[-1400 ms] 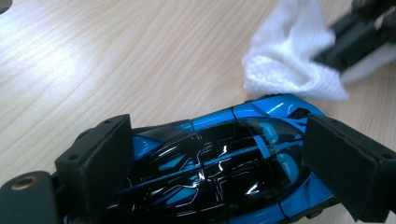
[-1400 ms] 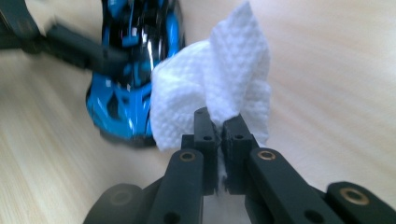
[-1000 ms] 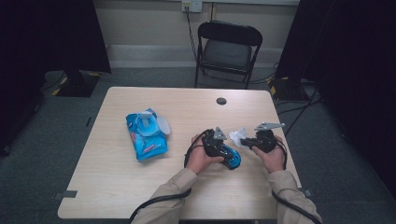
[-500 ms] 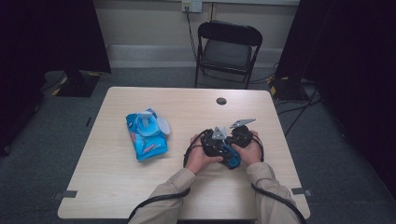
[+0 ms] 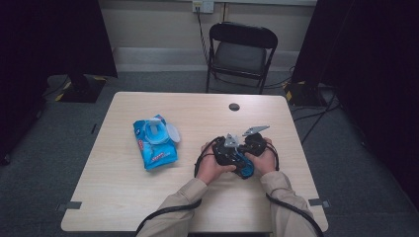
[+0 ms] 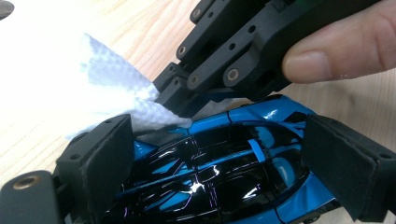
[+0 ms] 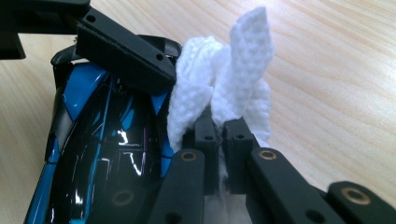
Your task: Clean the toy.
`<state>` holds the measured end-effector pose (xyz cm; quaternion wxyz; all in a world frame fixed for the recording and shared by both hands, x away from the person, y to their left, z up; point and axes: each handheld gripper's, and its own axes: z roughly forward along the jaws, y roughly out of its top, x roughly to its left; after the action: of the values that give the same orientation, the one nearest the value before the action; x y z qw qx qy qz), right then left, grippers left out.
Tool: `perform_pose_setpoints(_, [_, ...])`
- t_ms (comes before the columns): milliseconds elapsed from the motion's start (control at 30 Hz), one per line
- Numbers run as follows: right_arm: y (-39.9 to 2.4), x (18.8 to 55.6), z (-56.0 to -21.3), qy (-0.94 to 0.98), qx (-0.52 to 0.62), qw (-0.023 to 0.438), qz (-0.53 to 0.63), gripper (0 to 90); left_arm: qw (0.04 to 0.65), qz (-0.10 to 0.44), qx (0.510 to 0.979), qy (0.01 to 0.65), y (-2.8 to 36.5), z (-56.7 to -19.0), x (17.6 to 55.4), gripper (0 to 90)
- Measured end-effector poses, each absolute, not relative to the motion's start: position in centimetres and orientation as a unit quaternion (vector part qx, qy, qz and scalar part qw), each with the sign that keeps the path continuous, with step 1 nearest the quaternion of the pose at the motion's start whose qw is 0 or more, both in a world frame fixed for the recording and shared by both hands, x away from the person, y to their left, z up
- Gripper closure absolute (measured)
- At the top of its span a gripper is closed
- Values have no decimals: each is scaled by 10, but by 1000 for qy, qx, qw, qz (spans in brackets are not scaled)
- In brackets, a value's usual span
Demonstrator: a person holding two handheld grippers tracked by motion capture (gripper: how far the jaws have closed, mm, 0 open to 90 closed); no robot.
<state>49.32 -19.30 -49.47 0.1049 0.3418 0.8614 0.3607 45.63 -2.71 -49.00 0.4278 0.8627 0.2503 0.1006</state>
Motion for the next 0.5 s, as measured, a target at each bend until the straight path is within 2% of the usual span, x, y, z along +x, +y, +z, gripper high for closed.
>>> perform_pose_setpoints(500, [-208, 484, -493, 867, 335, 100, 354, 869, 434, 100, 858, 257, -25, -490, 457, 122])
